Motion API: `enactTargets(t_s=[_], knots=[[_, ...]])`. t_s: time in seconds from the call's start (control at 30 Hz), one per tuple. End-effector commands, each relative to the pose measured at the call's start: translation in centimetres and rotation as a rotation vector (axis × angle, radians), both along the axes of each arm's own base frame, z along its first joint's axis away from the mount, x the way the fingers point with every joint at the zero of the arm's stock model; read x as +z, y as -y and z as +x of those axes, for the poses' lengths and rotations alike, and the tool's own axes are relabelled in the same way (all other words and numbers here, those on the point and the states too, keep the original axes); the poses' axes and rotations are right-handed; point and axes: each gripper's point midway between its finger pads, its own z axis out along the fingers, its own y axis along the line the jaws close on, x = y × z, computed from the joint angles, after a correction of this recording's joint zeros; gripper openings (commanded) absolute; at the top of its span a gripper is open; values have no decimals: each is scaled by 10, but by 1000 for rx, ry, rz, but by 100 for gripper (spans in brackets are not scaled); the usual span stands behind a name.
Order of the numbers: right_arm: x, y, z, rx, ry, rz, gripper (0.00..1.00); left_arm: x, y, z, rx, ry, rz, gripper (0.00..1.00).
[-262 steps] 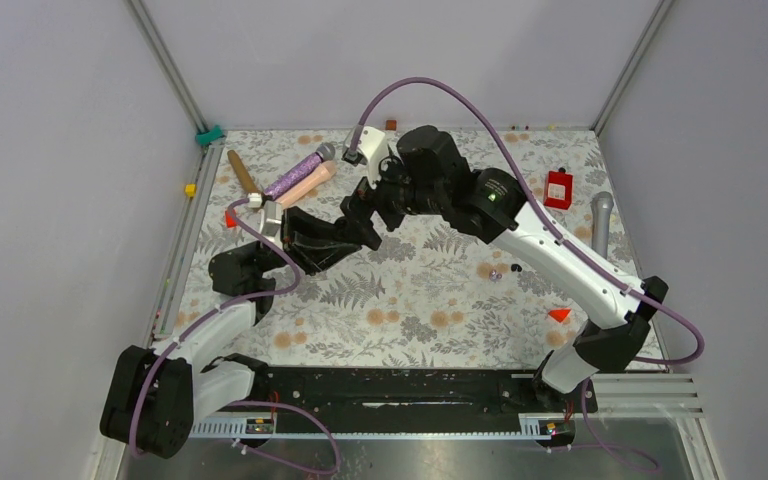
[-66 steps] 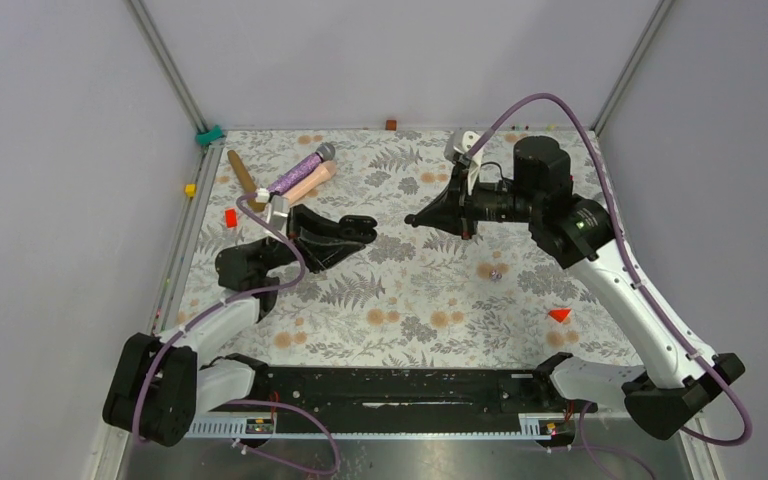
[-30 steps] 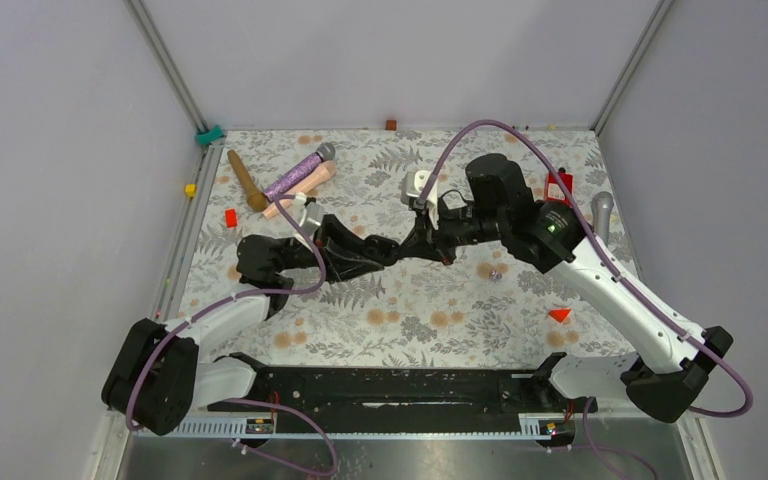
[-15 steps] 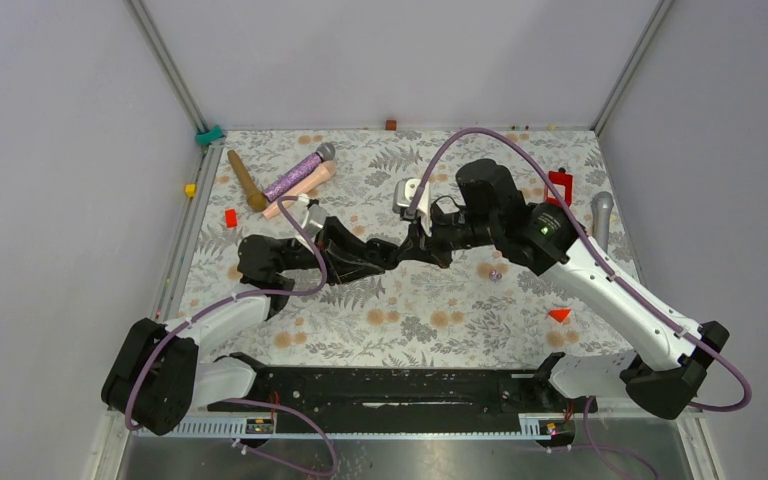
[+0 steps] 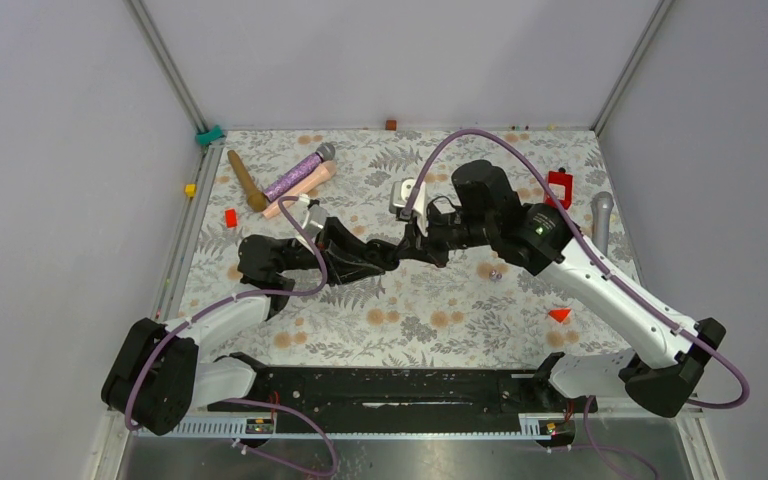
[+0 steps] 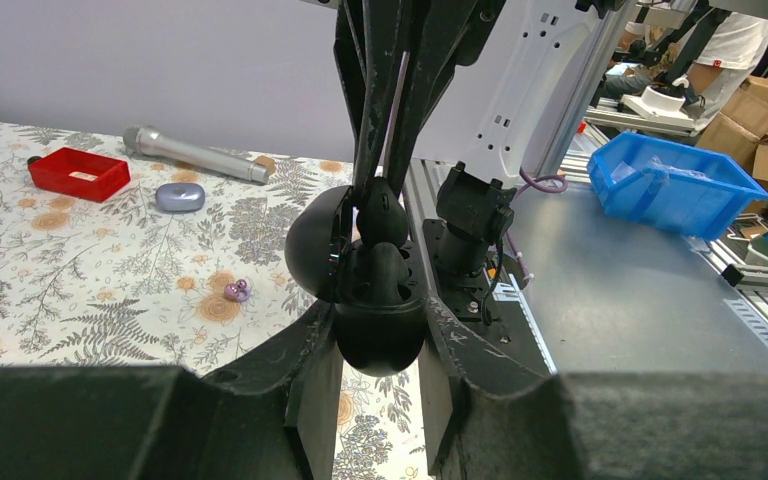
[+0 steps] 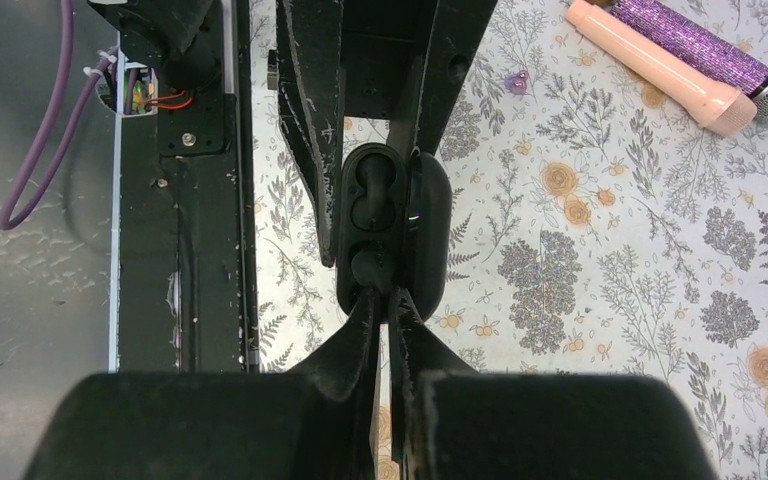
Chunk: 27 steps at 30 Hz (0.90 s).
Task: Insert the wireless bluetooth earbuds into the charging case
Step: Place the earbud in the charging case.
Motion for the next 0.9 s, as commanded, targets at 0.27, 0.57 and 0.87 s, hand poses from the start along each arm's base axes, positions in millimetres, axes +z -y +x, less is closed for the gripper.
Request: enactTargets(t_s=[0.27,0.57,0.87], knots=[[-1,-9,1,5,22,11,0,20,2,0,-6,89,-37,0],[-5,-10,4,-8,30,8,0,22,1,0,-4,92,-41,0],[-11,-12,6,-10,24,-1,0,22,1,-1,-4,93,-42,0]])
